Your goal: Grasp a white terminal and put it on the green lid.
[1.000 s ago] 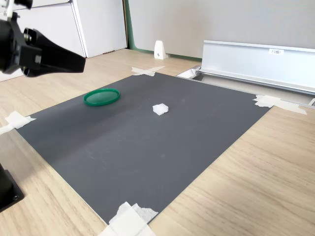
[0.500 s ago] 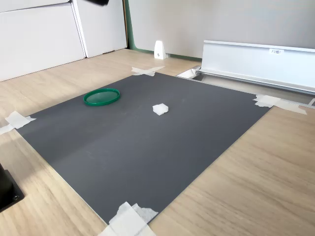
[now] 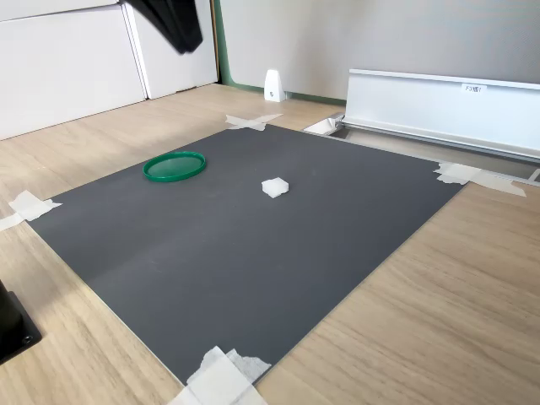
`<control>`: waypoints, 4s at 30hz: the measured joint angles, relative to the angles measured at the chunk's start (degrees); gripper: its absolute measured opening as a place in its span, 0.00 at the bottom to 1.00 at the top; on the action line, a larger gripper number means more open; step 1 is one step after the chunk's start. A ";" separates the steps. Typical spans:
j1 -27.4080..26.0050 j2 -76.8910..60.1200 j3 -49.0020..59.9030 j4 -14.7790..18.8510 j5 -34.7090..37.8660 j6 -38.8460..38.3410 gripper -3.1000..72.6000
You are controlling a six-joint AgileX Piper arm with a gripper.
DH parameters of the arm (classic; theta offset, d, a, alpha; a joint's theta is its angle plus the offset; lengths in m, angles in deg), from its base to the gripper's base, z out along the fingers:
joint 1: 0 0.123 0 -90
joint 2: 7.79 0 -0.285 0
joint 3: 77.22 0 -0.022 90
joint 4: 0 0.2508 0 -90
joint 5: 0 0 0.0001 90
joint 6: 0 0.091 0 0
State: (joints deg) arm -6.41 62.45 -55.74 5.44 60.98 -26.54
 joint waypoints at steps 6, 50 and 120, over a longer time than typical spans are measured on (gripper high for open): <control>0.00 6.54 -4.86 1.72 4.17 -7.62 0.35; 0.02 32.73 -4.77 -4.45 -13.78 -44.72 0.98; 15.88 27.40 -11.71 -6.70 -6.20 -25.72 0.40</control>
State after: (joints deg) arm 9.47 89.85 -67.45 -1.25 54.78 -52.27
